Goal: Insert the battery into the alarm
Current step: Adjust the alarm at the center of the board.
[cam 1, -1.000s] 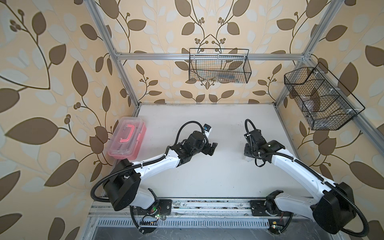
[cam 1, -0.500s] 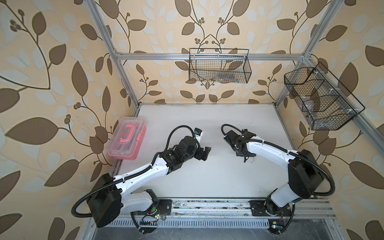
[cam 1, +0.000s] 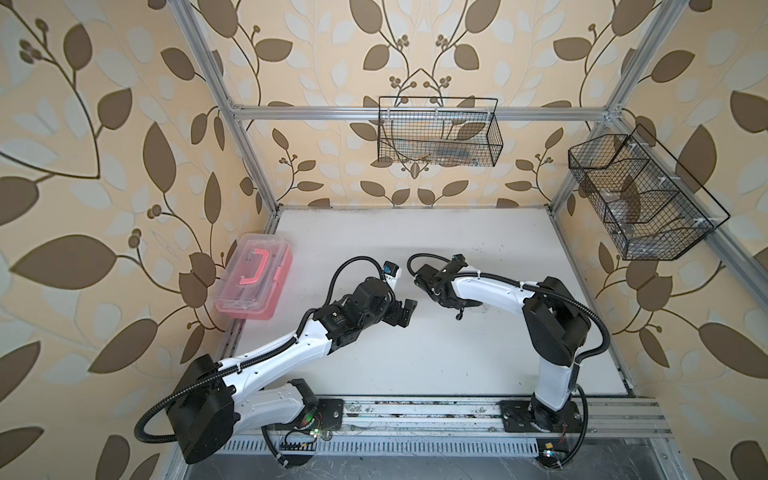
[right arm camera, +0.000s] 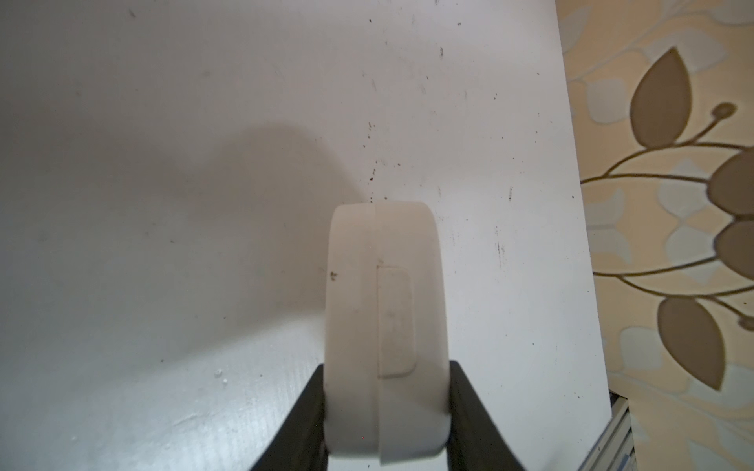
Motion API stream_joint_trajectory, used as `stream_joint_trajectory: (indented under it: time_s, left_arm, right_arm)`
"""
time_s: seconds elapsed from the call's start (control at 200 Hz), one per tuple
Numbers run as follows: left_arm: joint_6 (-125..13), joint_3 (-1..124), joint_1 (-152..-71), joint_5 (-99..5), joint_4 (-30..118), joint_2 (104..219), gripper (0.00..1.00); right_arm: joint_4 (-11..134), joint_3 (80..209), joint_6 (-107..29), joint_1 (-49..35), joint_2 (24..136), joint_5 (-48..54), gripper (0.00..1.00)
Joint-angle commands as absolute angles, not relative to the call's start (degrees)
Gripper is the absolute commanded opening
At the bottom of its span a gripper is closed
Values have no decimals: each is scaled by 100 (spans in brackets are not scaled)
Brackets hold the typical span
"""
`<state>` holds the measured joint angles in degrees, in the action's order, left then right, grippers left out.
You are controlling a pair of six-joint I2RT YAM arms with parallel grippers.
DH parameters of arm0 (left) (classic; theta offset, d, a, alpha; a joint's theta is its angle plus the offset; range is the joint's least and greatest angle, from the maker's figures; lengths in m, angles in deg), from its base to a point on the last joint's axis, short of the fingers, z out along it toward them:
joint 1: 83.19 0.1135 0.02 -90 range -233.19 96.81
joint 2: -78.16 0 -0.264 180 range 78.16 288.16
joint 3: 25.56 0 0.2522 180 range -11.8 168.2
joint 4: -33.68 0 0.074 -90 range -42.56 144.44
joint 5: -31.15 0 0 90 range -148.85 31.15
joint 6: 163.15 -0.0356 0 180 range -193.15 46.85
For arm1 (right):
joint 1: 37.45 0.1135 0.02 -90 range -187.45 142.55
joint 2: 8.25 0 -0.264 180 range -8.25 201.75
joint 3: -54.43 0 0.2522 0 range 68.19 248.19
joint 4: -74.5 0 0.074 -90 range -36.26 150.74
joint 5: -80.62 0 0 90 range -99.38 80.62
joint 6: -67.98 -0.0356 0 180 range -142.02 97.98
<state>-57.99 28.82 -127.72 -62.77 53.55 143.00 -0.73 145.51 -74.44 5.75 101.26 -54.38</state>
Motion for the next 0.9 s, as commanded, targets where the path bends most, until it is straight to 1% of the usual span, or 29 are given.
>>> stream_joint_trajectory:
  time_s: [0.0, 0.03, 0.08, 0.185, 0.26, 0.28, 0.4, 0.45, 0.465, 0.54, 0.56, 0.58, 0.645, 0.665, 0.725, 0.75, 0.8, 0.85, 0.885, 0.895]
  left_arm:
    - [-5619, 2830, -12748, -6355, 5450, 14110, 99]
    - [-5602, 2824, -12748, -6358, 5477, 14094, 99]
    - [-5577, 2804, -12751, -6389, 5527, 14046, 99]
    - [-5499, 2751, -12757, -6487, 5647, 13922, 99]
    - [-5437, 2699, -12757, -6563, 5716, 13814, 99]
    - [-5411, 2684, -12757, -6590, 5735, 13780, 99]
    - [-5300, 2613, -12757, -6702, 5831, 13629, 99]
    - [-5265, 2582, -12757, -6752, 5859, 13571, 99]
    - [-5260, 2578, -12757, -6762, 5868, 13558, 99]
    - [-5242, 2540, -12757, -6837, 5895, 13491, 98]
    - [-5257, 2538, -12757, -6854, 5908, 13479, 99]
    - [-5272, 2538, -12757, -6881, 5927, 13464, 99]
    - [-5369, 2573, -12757, -6971, 5974, 13416, 99]
    - [-5421, 2586, -12757, -7009, 5982, 13402, 99]
    - [-5515, 2640, -12757, -7308, 6049, 13354, 99]
    - [-5577, 2674, -12757, -7479, 6068, 13332, 99]
    - [-5746, 2710, -12749, -7814, 6098, 13288, 99]
    - [-5944, 2740, -12733, -8153, 6076, 13252, 99]
    - [-6085, 2756, -12703, -8354, 6059, 13239, 99]
    - [-6126, 2764, -12687, -8407, 6055, 13239, 99]
  right_arm:
    - [183, 14820, -7414, 649, 10441, -5130, 41]
    - [198, 14898, -7372, 656, 10497, -5122, 45]
    - [210, 15002, -7317, 663, 10592, -5137, 48]
    - [256, 15176, -7187, 684, 10716, -5176, 50]
    - [347, 15238, -7067, 685, 10751, -5217, 52]
    - [376, 15254, -7048, 685, 10765, -5230, 54]
    - [509, 15403, -6791, 692, 10854, -5280, 57]
    - [542, 15486, -6666, 702, 10890, -5280, 59]
    - [540, 15514, -6637, 707, 10904, -5280, 63]
    - [607, 15578, -6473, 761, 10888, -5285, 65]
    - [609, 15594, -6453, 778, 10867, -5294, 68]
    - [627, 15606, -6435, 795, 10833, -5299, 69]
    - [787, 15567, -6301, 825, 10607, -5244, 70]
    - [854, 15535, -6272, 825, 10505, -5222, 74]
    - [1122, 15372, -6117, 832, 10131, -5158, 77]
    - [1234, 15279, -6060, 834, 9951, -5144, 81]
    - [1532, 15068, -5861, 817, 9541, -5097, 84]
    - [1818, 14815, -5664, 776, 9085, -5095, 92]
    - [2049, 14615, -5476, 704, 8746, -5037, 94]
    - [2115, 14562, -5420, 674, 8654, -5011, 96]
